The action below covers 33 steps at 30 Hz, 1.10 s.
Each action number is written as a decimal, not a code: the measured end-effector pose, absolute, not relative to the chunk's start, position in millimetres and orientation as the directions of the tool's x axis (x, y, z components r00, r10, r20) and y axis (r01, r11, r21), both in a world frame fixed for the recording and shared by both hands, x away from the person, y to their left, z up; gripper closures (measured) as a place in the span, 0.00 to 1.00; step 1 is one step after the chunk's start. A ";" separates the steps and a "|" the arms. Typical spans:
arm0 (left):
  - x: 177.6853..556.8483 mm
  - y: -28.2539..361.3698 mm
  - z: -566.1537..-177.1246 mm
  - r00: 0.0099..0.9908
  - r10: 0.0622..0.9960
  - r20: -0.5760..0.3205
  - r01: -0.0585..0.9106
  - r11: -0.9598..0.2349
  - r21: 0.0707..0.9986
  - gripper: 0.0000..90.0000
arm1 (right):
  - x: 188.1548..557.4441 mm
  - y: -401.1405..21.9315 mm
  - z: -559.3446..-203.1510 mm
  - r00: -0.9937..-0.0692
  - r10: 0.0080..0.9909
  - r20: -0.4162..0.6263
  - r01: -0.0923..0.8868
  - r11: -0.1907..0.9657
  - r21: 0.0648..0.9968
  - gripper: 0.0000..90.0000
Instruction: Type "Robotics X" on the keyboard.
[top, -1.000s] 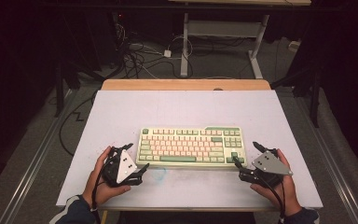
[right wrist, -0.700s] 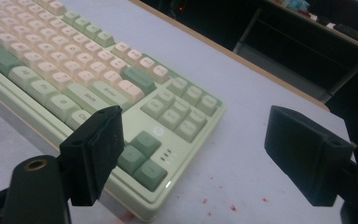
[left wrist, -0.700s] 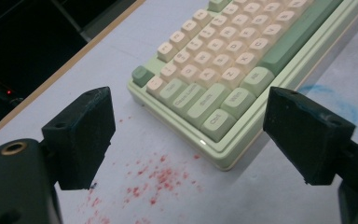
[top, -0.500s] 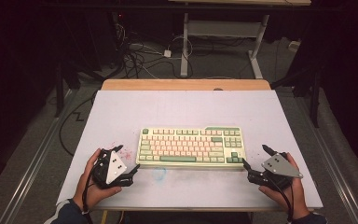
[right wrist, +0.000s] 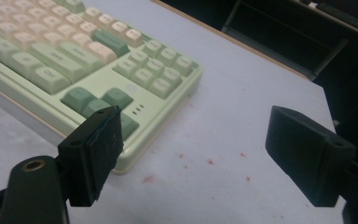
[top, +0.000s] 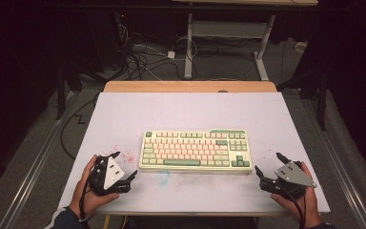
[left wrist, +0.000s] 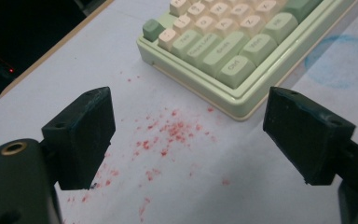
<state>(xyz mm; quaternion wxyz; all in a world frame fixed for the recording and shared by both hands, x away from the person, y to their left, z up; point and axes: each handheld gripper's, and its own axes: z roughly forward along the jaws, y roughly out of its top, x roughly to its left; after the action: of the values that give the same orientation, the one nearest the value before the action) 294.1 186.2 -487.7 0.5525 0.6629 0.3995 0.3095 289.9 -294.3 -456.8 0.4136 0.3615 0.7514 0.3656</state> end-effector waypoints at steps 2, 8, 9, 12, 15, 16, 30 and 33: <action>293.5 188.4 -490.0 0.481 0.876 -0.036 0.196 -0.067 0.978 0.17 | 287.4 -296.9 -460.0 -0.386 0.843 -0.375 0.240 0.484 0.841 0.19; 289.2 191.8 -496.9 0.472 0.881 -0.040 0.217 -0.072 0.973 0.17 | 282.7 -305.6 -471.4 -0.382 0.858 -0.342 0.275 0.459 0.845 0.19; 288.5 191.1 -498.4 0.474 0.880 -0.034 0.217 -0.080 0.973 0.17 | 282.4 -306.4 -471.9 -0.383 0.862 -0.332 0.277 0.450 0.849 0.19; 288.9 188.6 -500.8 0.481 0.876 -0.030 0.225 -0.090 0.970 0.17 | 282.2 -306.3 -471.4 -0.381 0.863 -0.331 0.273 0.447 0.852 0.19; 288.8 187.4 -501.4 0.488 0.872 -0.026 0.220 -0.095 0.971 0.17 | 282.1 -305.0 -472.0 -0.386 0.865 -0.322 0.271 0.439 0.856 0.19; 288.5 187.8 -501.2 0.491 0.871 -0.031 0.221 -0.090 0.971 0.17 | 282.1 -304.2 -472.3 -0.385 0.863 -0.327 0.272 0.445 0.853 0.19; 287.8 184.6 -502.0 0.501 0.865 -0.028 0.220 -0.096 0.971 0.17 | 279.1 -302.2 -469.8 -0.368 0.861 -0.350 0.246 0.454 0.857 0.19; 287.4 183.6 -502.7 0.500 0.866 -0.025 0.221 -0.100 0.970 0.17 | 278.5 -302.8 -469.1 -0.368 0.864 -0.343 0.245 0.446 0.861 0.19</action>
<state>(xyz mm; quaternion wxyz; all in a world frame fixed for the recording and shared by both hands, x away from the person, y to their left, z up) 287.4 183.6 -502.7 0.5383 0.6784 0.4005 0.2993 278.5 -302.8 -469.1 0.4191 0.3749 0.7397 0.3695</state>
